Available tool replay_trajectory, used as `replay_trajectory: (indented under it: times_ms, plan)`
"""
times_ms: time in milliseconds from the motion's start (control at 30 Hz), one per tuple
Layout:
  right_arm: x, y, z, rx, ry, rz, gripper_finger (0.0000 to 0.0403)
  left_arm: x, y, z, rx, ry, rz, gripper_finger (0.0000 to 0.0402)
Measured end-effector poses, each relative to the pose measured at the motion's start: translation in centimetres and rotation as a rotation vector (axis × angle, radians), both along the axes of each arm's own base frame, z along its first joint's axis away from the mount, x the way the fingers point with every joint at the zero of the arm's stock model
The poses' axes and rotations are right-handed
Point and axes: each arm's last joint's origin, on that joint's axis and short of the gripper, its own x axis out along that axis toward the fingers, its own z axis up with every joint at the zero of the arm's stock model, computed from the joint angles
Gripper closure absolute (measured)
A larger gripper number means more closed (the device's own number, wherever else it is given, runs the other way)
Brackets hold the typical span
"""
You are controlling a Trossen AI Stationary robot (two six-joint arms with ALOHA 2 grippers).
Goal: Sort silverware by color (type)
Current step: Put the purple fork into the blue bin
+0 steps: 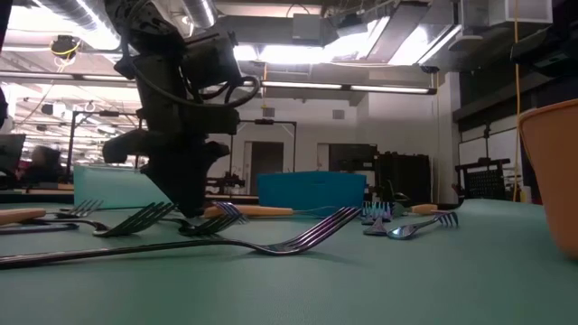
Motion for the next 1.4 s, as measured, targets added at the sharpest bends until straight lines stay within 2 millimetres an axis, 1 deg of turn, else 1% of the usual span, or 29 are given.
replay_trajectory:
  times_ms: [167, 267, 433, 500, 600, 733, 867, 1067, 1133, 1267, 1400]
  plan:
    - [-0.2, -0.1, 0.1, -0.013, 0.016, -0.006, 0.0278, 0.0, -0.1, 0.0, 0.002, 0.003, -0.013, 0.0366]
    - [-0.2, -0.2, 0.7, -0.022, 0.021, -0.025, 0.0278, 0.1, -0.2, 0.3, 0.028, -0.021, -0.011, 0.0385]
    - [-0.4, -0.7, 2.4, -0.106, -0.023, -0.048, 0.0278, -0.2, -0.4, 0.8, 0.026, -0.03, 0.026, 0.0396]
    - [-0.7, -1.2, 3.2, -0.143, -0.047, -0.055, 0.0278, -0.3, -0.5, 1.0, 0.008, -0.038, 0.059, 0.0398]
    - [-1.4, -2.0, 4.5, -0.167, -0.116, -0.071, 0.0278, -0.3, -0.6, 1.8, -0.014, -0.072, 0.099, 0.0399]
    - [-2.4, -3.3, 6.7, -0.19, -0.248, -0.095, 0.0278, -0.3, -0.9, 2.3, -0.057, -0.109, 0.133, 0.0399]
    - [-3.4, -4.7, 8.6, -0.232, -0.39, -0.108, 0.0278, 0.5, -1.4, 3.1, -0.113, -0.223, 0.208, 0.04]
    - [-4.8, -6.4, 10.7, -0.292, -0.546, -0.126, 0.0279, 2.7, -2.4, 5.0, -0.231, -0.522, 0.303, 0.04]
    - [-5.4, -6.9, 10.9, -0.305, -0.588, -0.133, 0.0279, 3.3, -2.7, 5.9, -0.254, -0.636, 0.332, 0.04]
    - [-6.2, -7.9, 10.6, -0.326, -0.693, -0.175, 0.0279, 4.3, -3.5, 7.8, -0.272, -0.869, 0.355, 0.04]
    - [-6.2, -8.3, 10.2, -0.295, -0.827, -0.201, 0.0278, 4.7, -4.4, 9.5, -0.282, -1.056, 0.372, 0.04]
